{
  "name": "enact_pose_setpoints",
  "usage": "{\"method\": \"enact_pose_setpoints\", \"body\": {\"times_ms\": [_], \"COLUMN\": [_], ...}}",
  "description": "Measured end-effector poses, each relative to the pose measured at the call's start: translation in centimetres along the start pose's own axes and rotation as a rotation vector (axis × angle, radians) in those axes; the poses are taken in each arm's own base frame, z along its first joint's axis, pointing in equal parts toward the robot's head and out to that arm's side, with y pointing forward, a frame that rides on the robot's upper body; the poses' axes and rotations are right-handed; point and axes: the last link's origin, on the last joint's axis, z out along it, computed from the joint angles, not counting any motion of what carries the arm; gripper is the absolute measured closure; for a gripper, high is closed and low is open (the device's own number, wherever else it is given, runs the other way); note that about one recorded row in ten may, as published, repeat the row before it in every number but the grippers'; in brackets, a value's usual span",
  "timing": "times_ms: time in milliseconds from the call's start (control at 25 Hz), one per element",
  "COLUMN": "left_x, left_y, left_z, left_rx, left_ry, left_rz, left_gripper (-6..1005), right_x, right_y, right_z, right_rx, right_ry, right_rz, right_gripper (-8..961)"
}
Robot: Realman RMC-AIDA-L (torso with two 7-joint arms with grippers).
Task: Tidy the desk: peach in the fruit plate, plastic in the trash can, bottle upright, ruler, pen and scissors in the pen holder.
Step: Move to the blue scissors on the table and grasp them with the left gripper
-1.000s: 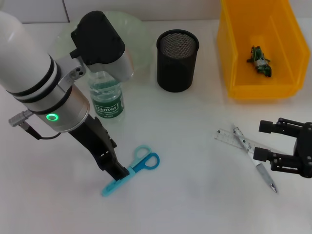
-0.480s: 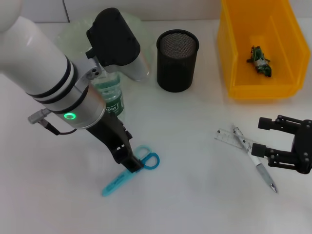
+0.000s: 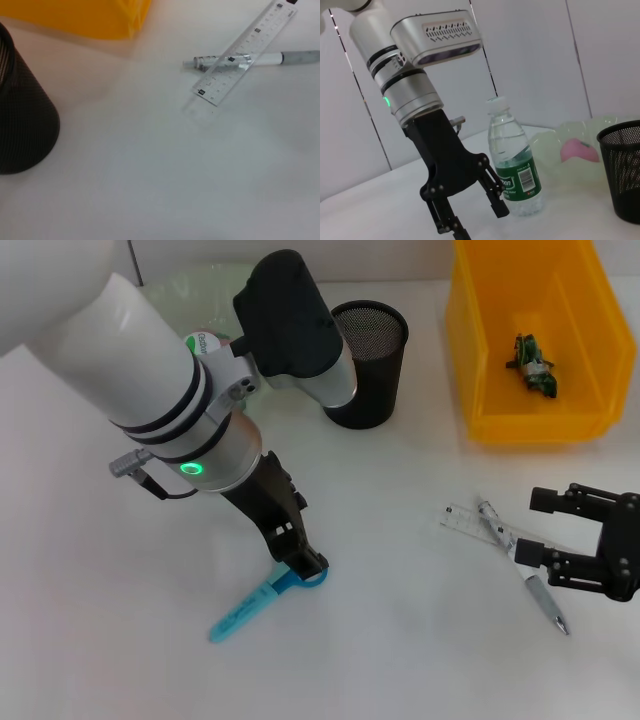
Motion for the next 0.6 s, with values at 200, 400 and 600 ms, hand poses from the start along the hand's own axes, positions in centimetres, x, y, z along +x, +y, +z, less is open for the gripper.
{"method": "enact_pose_setpoints", "body": {"times_ms": [200,400,600], "left_x": [0.18,0.51,0.81], "left_y": [0.08,0.14,0.22], "left_z": [0.77,0.72,0.68], "left_rx": [-0.022,-0.035,-0.036], "left_ry": [-0.038,-0.052,-0.054], "left_rz": [0.036,0.058,0.074], "left_gripper": [225,224,222], "right_x": [0.08,0.07,-0.03], "right_y": [-0.01,-0.26,-0.48], "right_z": [-0.06,0.03,0.31], "right_rx": [0.006,0.018,0.024], "right_ry": [-0.002,0.001,-0.001], "right_rz": [0.004,0.003,0.003], "right_gripper": [188,188,188]}}
